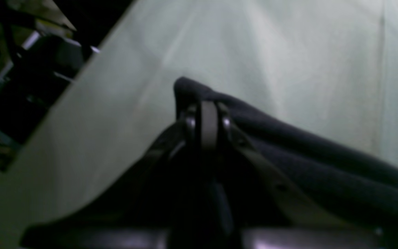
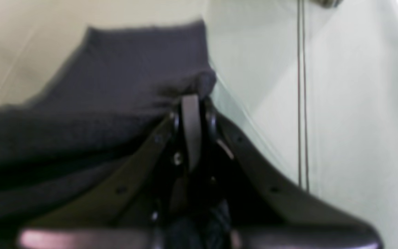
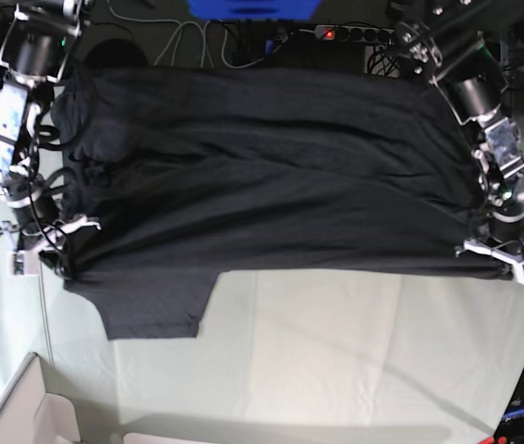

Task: Layout the t-shirt on the table in an organized manner, then fold the t-shirt properly
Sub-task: 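Lift the hem with both grippers and fold it over toward the collar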

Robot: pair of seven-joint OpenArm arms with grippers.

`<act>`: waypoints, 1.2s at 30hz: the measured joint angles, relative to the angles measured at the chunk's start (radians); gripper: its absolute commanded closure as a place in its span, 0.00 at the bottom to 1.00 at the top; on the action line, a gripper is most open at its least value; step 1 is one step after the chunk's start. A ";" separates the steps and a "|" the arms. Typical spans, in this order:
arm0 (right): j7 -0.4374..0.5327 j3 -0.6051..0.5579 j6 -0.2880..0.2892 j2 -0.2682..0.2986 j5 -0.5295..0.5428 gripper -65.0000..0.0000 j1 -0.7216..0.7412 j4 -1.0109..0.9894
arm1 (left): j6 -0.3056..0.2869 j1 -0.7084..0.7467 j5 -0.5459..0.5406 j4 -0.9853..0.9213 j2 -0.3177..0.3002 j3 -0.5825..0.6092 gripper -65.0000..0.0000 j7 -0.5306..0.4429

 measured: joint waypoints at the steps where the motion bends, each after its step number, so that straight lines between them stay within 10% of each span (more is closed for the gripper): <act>1: -0.001 0.000 0.004 0.000 0.011 1.00 -0.023 0.034 | 0.000 0.011 0.000 0.018 0.000 0.000 1.00 -0.002; 36: -0.002 0.061 0.068 -0.031 0.178 1.00 -0.564 0.326 | 0.003 0.501 -0.422 0.307 0.023 0.003 1.00 0.013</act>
